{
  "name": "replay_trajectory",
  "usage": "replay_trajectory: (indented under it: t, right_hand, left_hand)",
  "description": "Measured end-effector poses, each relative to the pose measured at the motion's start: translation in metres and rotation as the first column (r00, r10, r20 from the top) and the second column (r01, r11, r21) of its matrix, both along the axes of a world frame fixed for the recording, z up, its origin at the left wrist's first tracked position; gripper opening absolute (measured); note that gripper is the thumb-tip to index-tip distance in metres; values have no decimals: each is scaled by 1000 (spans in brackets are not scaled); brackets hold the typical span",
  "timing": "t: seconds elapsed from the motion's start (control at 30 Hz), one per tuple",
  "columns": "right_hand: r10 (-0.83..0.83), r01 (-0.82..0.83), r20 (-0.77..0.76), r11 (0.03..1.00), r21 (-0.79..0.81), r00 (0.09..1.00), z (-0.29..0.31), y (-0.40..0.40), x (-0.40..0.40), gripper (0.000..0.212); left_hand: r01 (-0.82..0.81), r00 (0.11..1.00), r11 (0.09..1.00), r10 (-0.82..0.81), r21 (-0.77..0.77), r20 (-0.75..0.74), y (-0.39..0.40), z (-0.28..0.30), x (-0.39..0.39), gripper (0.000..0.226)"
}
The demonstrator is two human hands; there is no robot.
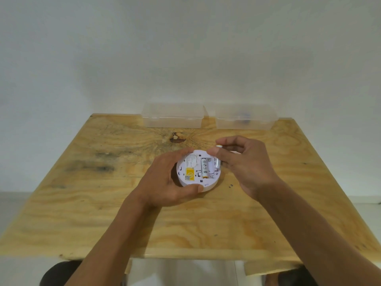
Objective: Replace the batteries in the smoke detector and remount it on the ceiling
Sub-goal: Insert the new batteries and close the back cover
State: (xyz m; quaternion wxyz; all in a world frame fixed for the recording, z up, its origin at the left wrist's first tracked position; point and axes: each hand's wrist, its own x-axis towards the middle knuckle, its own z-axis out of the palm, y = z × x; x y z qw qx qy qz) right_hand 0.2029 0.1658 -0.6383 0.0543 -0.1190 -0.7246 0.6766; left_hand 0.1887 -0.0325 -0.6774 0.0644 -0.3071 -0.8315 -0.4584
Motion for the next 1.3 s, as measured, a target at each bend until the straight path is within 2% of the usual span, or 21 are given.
replay_trajectory:
  t: [0.23, 0.37, 0.47, 0.57, 0.8, 1.0, 1.13, 1.3]
  right_hand:
    - [-64, 84, -97, 972, 218, 993, -8, -7, -3, 19]
    - [-29, 80, -144, 929, 362, 989, -8, -9, -4, 19]
    - [37, 49, -166, 872, 486, 985, -8, -11, -4, 15]
    - [94, 19, -171, 826, 563, 981, -11, -8, -5, 12]
    - [134, 58, -223, 723, 688, 966, -24, -4, -4, 14]
    - [131, 191, -356, 649, 737, 925, -43, -11, 2, 13]
    - [133, 238, -418, 653, 719, 898, -49, -11, 4, 13]
    - [190, 231, -419, 605, 762, 888, -47, -7, 6, 18]
  left_hand:
    - [-13, 1000, 1000, 13, -5, -2, -1, -4, -3, 70]
    - [-26, 1000, 1000, 26, -1, 6, -2, -8, -4, 76]
    - [-20, 1000, 1000, 20, 8, -4, -1, -4, -3, 65]
    - [-23, 1000, 1000, 23, -1, -1, 0, -3, -2, 66]
    - [-39, 999, 999, 39, -1, -4, 2, -3, -3, 67]
    - [-89, 996, 996, 89, -19, 10, -1, -11, -5, 90]
    - [-77, 997, 997, 77, 2, 10, 1, -9, -4, 88]
    - [-72, 997, 997, 72, 5, 8, 2, -6, -3, 84]
